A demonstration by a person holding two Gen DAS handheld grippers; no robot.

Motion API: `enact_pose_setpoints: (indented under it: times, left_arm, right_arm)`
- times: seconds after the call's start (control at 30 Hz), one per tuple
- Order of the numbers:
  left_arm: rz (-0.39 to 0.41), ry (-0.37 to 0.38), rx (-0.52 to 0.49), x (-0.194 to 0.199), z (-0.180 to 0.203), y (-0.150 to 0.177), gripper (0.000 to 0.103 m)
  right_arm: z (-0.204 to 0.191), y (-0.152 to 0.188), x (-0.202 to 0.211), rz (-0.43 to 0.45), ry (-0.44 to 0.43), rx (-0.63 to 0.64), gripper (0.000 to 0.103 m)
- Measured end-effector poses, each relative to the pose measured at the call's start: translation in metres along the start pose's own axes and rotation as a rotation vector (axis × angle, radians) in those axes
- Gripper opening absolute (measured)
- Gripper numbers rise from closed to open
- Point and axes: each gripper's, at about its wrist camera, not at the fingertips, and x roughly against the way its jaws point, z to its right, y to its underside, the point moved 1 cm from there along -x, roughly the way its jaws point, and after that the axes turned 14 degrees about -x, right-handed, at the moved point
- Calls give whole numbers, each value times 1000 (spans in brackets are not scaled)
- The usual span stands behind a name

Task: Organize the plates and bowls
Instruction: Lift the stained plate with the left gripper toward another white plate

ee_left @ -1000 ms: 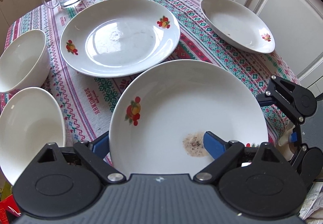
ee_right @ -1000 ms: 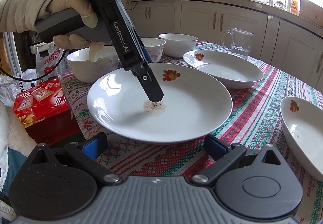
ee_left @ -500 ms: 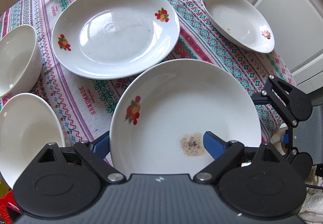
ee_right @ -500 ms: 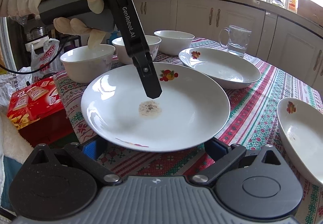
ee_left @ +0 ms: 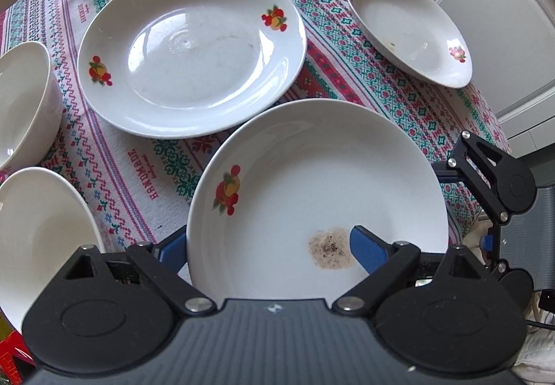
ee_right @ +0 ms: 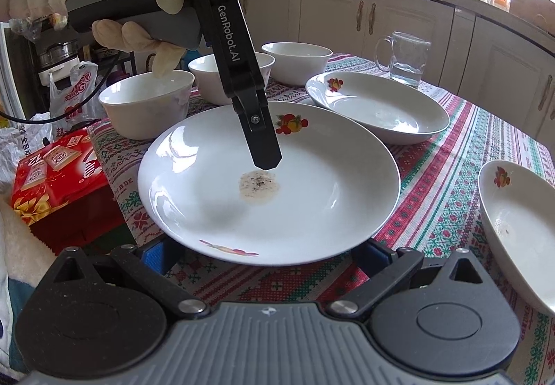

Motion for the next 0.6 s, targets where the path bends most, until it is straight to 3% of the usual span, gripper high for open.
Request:
enact_pose_setpoints:
  times: [0.6]
  left_arm:
    - [-7,52,28,-2,-3,-8,94]
  right_arm:
    - [-2,-5,1,-62,40,-25,103]
